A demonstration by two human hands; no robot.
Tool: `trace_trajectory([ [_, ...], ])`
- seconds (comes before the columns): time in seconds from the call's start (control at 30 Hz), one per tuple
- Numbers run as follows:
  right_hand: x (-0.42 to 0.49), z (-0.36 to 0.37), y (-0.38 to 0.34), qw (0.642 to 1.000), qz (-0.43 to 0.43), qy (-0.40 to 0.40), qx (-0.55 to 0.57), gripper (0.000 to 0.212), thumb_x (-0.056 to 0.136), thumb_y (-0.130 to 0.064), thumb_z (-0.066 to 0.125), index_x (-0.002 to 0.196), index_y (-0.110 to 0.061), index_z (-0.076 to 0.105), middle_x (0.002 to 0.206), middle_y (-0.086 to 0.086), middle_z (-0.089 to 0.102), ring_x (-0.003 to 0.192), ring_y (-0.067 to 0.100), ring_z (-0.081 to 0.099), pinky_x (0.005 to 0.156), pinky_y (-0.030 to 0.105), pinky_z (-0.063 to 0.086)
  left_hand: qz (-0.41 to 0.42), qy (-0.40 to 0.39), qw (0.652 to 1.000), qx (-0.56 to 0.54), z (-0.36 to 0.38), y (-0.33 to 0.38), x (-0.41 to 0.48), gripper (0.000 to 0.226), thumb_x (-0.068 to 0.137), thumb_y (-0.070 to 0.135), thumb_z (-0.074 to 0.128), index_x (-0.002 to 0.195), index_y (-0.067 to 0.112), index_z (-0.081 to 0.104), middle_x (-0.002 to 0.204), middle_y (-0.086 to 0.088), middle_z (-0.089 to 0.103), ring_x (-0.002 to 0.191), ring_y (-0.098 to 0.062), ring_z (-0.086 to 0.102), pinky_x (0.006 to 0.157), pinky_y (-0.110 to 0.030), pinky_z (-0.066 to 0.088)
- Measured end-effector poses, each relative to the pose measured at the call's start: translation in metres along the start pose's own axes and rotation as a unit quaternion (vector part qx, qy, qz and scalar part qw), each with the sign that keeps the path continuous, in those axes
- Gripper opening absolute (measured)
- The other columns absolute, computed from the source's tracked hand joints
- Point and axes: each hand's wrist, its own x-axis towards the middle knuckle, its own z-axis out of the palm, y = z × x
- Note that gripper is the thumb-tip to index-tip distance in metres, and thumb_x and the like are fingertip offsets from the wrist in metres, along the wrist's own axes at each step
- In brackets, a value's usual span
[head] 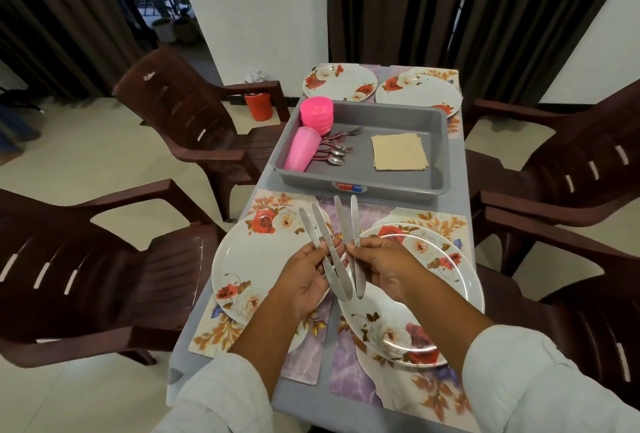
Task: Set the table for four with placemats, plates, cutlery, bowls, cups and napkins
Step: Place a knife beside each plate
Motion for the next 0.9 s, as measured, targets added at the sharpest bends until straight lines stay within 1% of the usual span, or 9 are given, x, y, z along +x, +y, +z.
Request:
trace_trajectory([
  [0.1, 0.004, 0.002, -0.002, 0.999, -0.011, 0.013, -0.044, 0.019, 0.088, -0.009, 0.077, 0.105, -0.004, 0.076, 0.101, 0.015, 0.077, 0.091, 0.028, 0.076, 0.083, 0.039, 0.062, 0.007, -0.001, 1.0, 0.014, -0.001, 0.001, -0.001, 0.023, 0.1, 0.005, 0.054, 0.119, -0.003, 0.066, 0.114, -0.023, 0.072, 0.098, -0.03, 0.073, 0.09, -0.044, 0.059],
  [0.17, 0.006, 0.005, -0.003, 0.997, -0.018, 0.021, -0.077, 0.017, 0.087, -0.011, 0.079, 0.103, -0.006, 0.077, 0.098, 0.012, 0.078, 0.089, 0.027, 0.077, 0.085, 0.041, 0.062, 0.013, 0.005, 1.0, 0.019, -0.003, 0.003, 0.001, 0.024, 0.1, 0.006, 0.056, 0.119, -0.003, 0.067, 0.111, -0.023, 0.072, 0.093, -0.029, 0.073, 0.087, -0.042, 0.061],
  [0.3, 0.004, 0.013, -0.006, 0.991, -0.04, 0.033, -0.124, 0.013, 0.085, -0.012, 0.08, 0.097, -0.007, 0.078, 0.092, 0.01, 0.079, 0.086, 0.026, 0.077, 0.077, 0.036, 0.064, 0.024, 0.022, 0.999, 0.024, -0.004, 0.004, 0.002, 0.024, 0.096, 0.005, 0.061, 0.118, -0.001, 0.068, 0.111, -0.022, 0.073, 0.096, -0.029, 0.073, 0.081, -0.04, 0.06],
  [0.4, 0.001, 0.019, -0.007, 0.988, -0.052, 0.038, -0.144, 0.012, 0.085, -0.011, 0.081, 0.095, -0.007, 0.078, 0.087, 0.009, 0.078, 0.085, 0.025, 0.076, 0.065, 0.026, 0.061, 0.025, 0.034, 0.999, 0.031, -0.006, 0.007, 0.001, 0.021, 0.096, 0.005, 0.062, 0.115, 0.001, 0.07, 0.111, -0.021, 0.073, 0.1, -0.031, 0.073, 0.08, -0.039, 0.059],
  [0.5, 0.001, 0.025, -0.008, 0.986, -0.055, 0.024, -0.152, 0.014, 0.085, -0.012, 0.08, 0.096, -0.005, 0.077, 0.089, 0.01, 0.078, 0.082, 0.022, 0.076, 0.063, 0.023, 0.06, 0.025, 0.058, 0.997, 0.04, -0.011, 0.009, 0.005, 0.022, 0.096, 0.004, 0.063, 0.116, 0.002, 0.071, 0.111, -0.022, 0.073, 0.101, -0.032, 0.071, 0.085, -0.041, 0.058],
  [0.6, 0.002, 0.03, -0.009, 0.987, -0.052, 0.016, -0.153, 0.016, 0.084, -0.012, 0.081, 0.097, -0.004, 0.076, 0.089, 0.009, 0.078, 0.076, 0.018, 0.076, 0.06, 0.022, 0.058, 0.024, 0.07, 0.997, 0.039, -0.014, 0.01, 0.008, 0.022, 0.093, 0.003, 0.066, 0.114, 0.001, 0.071, 0.111, -0.024, 0.073, 0.105, -0.036, 0.07, 0.095, -0.048, 0.056],
  [0.67, 0.005, 0.034, -0.008, 0.985, -0.052, 0.01, -0.165, 0.018, 0.083, -0.014, 0.082, 0.099, -0.005, 0.076, 0.089, 0.008, 0.078, 0.078, 0.02, 0.077, 0.062, 0.023, 0.059, 0.025, 0.067, 0.997, 0.034, -0.016, 0.011, 0.01, 0.021, 0.092, 0.002, 0.067, 0.112, 0.0, 0.071, 0.112, -0.024, 0.073, 0.111, -0.039, 0.068, 0.102, -0.052, 0.052],
  [0.8, 0.009, 0.037, -0.007, 0.984, -0.05, -0.001, -0.173, 0.02, 0.084, -0.018, 0.082, 0.1, -0.008, 0.077, 0.09, 0.004, 0.079, 0.08, 0.017, 0.077, 0.066, 0.025, 0.06, 0.032, 0.071, 0.996, 0.034, -0.019, 0.015, 0.009, 0.02, 0.091, 0.002, 0.068, 0.111, -0.001, 0.071, 0.108, -0.022, 0.074, 0.108, -0.038, 0.069, 0.101, -0.052, 0.053],
  [0.9, 0.013, 0.038, -0.005, 0.987, -0.043, -0.012, -0.156, 0.018, 0.087, -0.017, 0.079, 0.103, -0.009, 0.077, 0.095, 0.006, 0.079, 0.088, 0.021, 0.077, 0.08, 0.036, 0.063, 0.038, 0.078, 0.996, 0.03, -0.021, 0.017, 0.01, 0.021, 0.091, 0.002, 0.068, 0.112, -0.002, 0.07, 0.107, -0.023, 0.074, 0.103, -0.037, 0.071, 0.099, -0.051, 0.054],
])
